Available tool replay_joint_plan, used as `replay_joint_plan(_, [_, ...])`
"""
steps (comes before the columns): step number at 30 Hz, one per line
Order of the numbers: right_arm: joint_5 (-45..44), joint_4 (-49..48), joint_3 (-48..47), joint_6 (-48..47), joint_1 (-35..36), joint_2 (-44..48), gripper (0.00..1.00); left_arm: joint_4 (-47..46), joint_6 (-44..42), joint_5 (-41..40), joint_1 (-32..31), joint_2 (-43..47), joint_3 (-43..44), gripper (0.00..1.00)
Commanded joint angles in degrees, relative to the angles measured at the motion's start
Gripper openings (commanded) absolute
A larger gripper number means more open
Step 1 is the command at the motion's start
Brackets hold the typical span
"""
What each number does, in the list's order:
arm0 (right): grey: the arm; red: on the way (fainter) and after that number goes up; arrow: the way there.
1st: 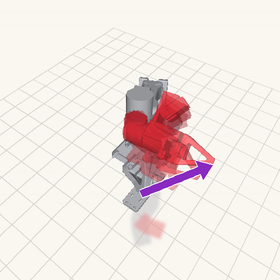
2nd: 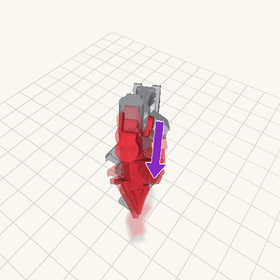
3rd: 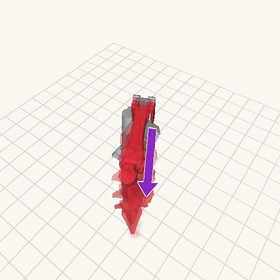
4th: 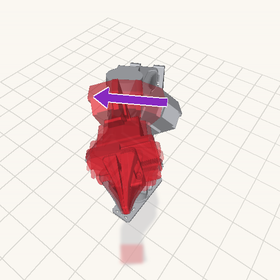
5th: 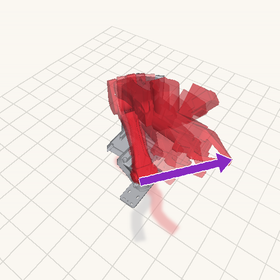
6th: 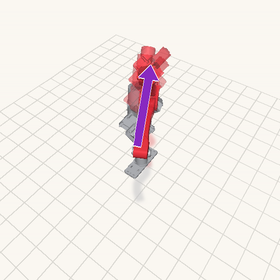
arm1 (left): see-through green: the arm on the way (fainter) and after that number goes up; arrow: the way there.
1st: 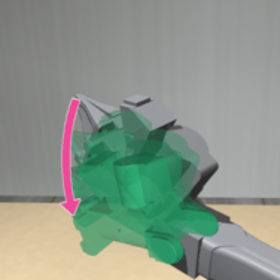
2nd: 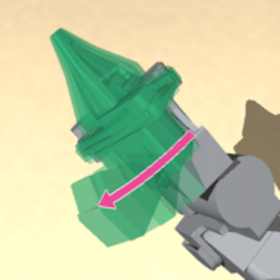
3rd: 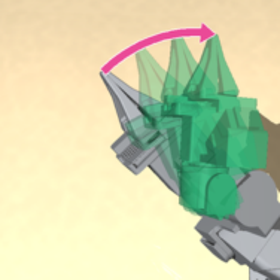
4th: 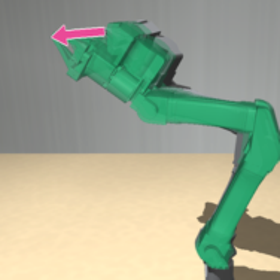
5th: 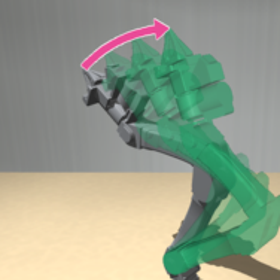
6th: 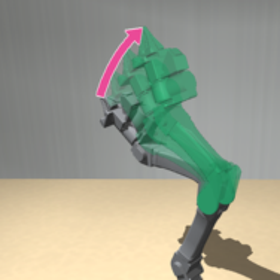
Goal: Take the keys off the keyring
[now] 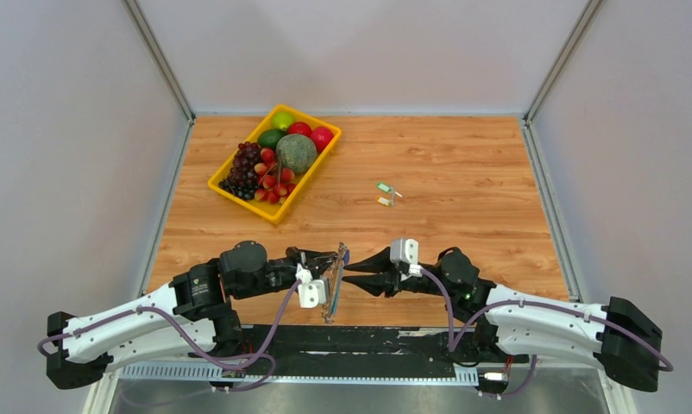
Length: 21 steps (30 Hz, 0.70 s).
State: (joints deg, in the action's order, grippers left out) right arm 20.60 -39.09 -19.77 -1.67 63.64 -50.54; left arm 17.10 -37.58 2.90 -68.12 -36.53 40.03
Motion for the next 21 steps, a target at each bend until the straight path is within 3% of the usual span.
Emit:
replay_joint_plan(1, [0.4, -5.7, -3.71, -0.45, 0.5, -1.72, 0.29, -2.7, -0.34, 1.32, 0.0, 0.5, 1.06, 0.0])
replay_joint_plan(16, [1.66, -7.33, -5.52, 1.06, 0.44, -5.57, 0.28, -2.69, -0.3, 1.37, 0.0, 0.58, 1.08, 0.0])
replay_joint_plan(21, [2.2, -6.88, -5.88, 1.33, 0.5, -6.68, 0.21, -2.76, -0.3, 1.26, 0.0, 0.6, 1.06, 0.0])
